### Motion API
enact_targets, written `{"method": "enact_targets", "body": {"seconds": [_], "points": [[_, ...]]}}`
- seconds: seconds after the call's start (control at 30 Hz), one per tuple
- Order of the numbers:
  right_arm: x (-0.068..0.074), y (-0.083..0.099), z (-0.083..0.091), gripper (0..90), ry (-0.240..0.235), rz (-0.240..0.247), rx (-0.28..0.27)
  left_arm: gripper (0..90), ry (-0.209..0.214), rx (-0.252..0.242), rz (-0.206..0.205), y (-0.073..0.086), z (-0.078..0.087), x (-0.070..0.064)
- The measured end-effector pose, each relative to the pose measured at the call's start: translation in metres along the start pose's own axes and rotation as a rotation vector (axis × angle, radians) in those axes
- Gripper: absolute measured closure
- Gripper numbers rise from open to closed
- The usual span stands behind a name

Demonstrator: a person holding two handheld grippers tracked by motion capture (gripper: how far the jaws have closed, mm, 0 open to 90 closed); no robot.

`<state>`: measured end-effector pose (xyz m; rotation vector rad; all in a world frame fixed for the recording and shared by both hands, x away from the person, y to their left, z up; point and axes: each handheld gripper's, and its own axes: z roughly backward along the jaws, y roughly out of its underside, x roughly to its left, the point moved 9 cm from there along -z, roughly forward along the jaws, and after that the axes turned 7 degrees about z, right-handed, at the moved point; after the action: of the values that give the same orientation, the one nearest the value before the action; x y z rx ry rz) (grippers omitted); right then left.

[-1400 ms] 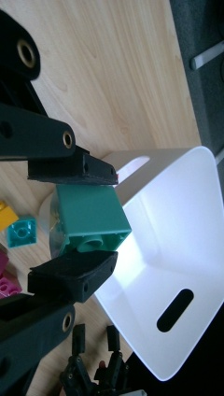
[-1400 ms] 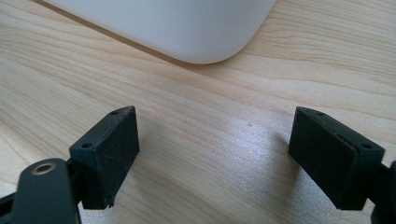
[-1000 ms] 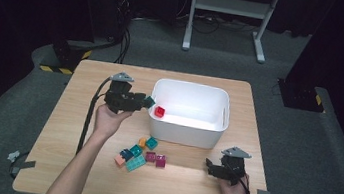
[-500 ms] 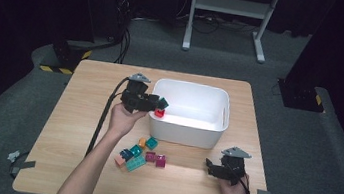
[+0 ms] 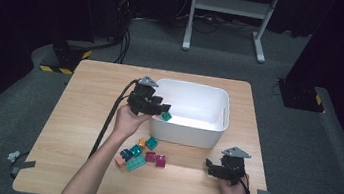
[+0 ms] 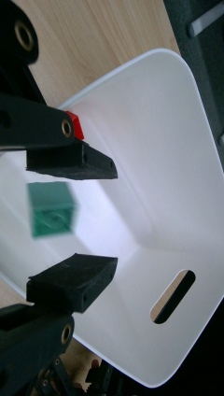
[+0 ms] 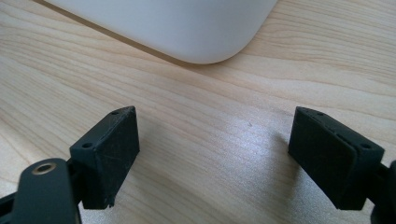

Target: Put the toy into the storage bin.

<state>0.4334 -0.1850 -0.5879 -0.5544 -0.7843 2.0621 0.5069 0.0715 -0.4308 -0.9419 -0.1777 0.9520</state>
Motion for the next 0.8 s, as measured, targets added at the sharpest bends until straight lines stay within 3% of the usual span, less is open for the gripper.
{"method": "enact_targets", "body": {"seconds": [0.8], "points": [[0.0,0.0,0.0,16.1,0.0,0.0,0.0,43.7,-0.053,-0.054,0.027,0.015,0.037,0.016]]}}
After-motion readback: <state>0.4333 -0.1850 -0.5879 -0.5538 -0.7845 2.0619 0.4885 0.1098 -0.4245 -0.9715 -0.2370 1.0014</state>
